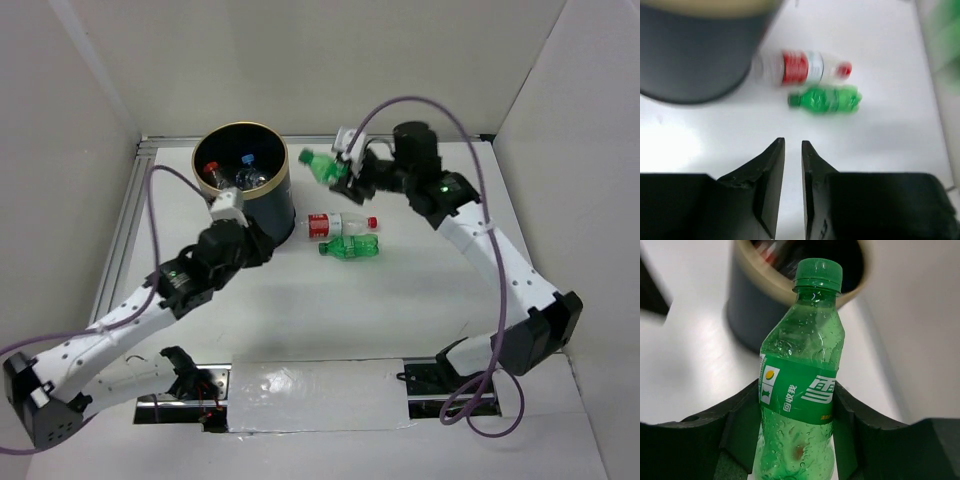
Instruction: Put the plastic bottles in the bin
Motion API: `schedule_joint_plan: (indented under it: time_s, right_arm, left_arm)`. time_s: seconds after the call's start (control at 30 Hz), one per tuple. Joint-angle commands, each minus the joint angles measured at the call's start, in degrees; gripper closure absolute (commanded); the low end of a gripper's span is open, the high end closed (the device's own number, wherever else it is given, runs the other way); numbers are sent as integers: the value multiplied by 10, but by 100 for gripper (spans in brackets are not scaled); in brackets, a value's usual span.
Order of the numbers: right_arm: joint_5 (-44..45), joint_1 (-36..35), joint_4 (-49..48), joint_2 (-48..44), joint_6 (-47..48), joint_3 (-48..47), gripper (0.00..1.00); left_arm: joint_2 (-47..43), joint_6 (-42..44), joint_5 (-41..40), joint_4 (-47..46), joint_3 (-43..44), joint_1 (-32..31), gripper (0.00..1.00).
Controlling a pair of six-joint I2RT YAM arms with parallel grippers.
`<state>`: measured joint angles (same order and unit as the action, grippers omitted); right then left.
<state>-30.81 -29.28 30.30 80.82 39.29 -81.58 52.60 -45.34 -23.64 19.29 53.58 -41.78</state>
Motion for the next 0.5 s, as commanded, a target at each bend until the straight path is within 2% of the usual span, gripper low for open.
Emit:
schedule_joint_plan:
  time_s: [0.0,0.03,0.07,0.13,0.17,0.27,0.3,0.33,0.4,0.43,0.47]
  right_arm:
    - [4,25,-107,2,-41,-65,89]
    - [-5,30,-137,13,-60,-75,88]
    - [-16,30,-160,27,-72,-104,86]
    - [-32,23,-212,91,-103,-143,84]
    - [-49,18,-219,120,-150,-168,84]
    - [-69,-9,-190,253,-213,-320,81]
    - [-69,-25,-181,283,-223,-395,80]
    - [-69,-34,-175,337,-230,-428,77]
    - [-62,-46,-175,380,-248,-505,69]
    - [-62,-53,-160,418,-253,-527,43]
    - [-52,-53,-150,434,-264,-548,28]
  left_arm:
    - [36,-64,71,-76,-50,-15,68]
    - [48,-49,129,-95,-51,-22,62]
    - [59,-40,154,-122,-61,-22,53]
    - [97,-32,190,-195,-74,-51,30]
    - [114,-43,191,-202,-74,-51,12]
    - [181,-78,197,-214,-55,-62,7]
    - [194,-117,191,-224,-50,-62,6]
    - [220,-137,191,-236,-50,-62,6]
    - [249,-218,191,-241,-38,-68,5]
    - [264,-246,183,-241,-38,-77,5]
    - [294,-311,177,-241,-28,-77,3]
